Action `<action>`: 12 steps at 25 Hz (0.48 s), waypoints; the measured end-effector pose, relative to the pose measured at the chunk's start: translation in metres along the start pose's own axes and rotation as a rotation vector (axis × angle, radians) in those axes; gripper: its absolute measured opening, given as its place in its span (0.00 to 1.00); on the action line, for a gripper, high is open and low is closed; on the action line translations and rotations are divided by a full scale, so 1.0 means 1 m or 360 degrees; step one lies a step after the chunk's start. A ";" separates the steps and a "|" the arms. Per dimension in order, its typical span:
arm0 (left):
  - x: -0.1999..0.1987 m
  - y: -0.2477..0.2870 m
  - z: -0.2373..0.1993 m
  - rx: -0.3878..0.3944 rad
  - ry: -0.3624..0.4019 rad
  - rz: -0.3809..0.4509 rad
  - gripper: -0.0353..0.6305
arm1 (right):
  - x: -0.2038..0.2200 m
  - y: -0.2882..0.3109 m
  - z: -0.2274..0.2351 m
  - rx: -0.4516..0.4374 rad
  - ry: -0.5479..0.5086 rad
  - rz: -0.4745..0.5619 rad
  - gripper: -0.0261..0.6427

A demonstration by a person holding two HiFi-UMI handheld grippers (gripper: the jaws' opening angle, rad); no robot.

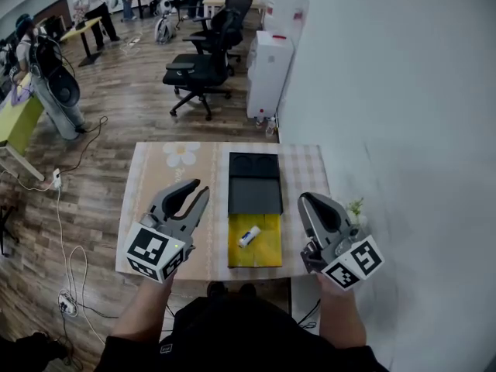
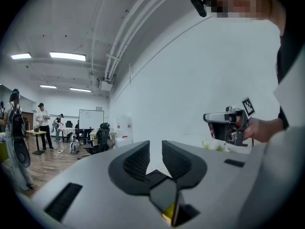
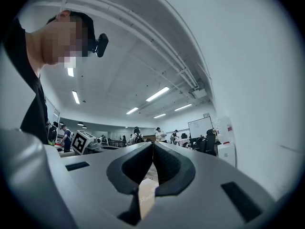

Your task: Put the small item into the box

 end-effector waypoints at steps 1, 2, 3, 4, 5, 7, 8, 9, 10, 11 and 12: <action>0.000 -0.003 0.000 -0.0010 0.0001 0.0002 0.18 | 0.001 -0.002 0.000 0.0011 -0.0003 0.0008 0.09; 0.002 -0.005 0.000 -0.0020 -0.0006 0.0002 0.18 | 0.003 -0.003 0.001 0.0024 -0.0004 0.0011 0.09; 0.004 -0.006 0.000 -0.0028 -0.0018 0.0002 0.18 | 0.005 -0.004 0.003 0.0037 -0.0002 0.0012 0.09; 0.006 -0.008 -0.001 -0.0037 -0.0033 0.0002 0.18 | 0.008 -0.006 0.004 0.0048 0.0002 0.0012 0.09; 0.008 -0.010 -0.001 -0.0047 -0.0046 0.0003 0.17 | 0.010 -0.007 0.005 0.0056 0.0005 0.0012 0.09; 0.010 -0.014 -0.001 -0.0064 -0.0058 0.0006 0.16 | 0.014 -0.009 0.005 0.0059 0.0007 0.0012 0.09; 0.011 -0.017 -0.001 -0.0070 -0.0059 0.0007 0.16 | 0.015 -0.009 0.004 0.0057 0.0005 0.0012 0.09; 0.012 -0.018 -0.001 -0.0073 -0.0059 0.0007 0.15 | 0.016 -0.010 0.003 0.0053 0.0002 0.0013 0.09; 0.012 -0.020 0.000 -0.0075 -0.0061 0.0006 0.14 | 0.017 -0.011 0.002 0.0049 -0.0004 0.0015 0.09; 0.012 -0.020 0.001 -0.0077 -0.0060 0.0003 0.14 | 0.017 -0.011 0.002 0.0044 -0.0010 0.0019 0.09; 0.012 -0.021 0.002 -0.0081 -0.0057 0.0001 0.12 | 0.017 -0.011 0.002 0.0038 -0.0017 0.0024 0.09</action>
Point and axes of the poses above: the fingertips, and each gripper's own axes: y forward along the fingers, z to its right, x out of its underside, the point moved 6 cm from there along -y, backward along the fingers, and after that the axes turned 6 degrees about x, right-handed, at the moved point
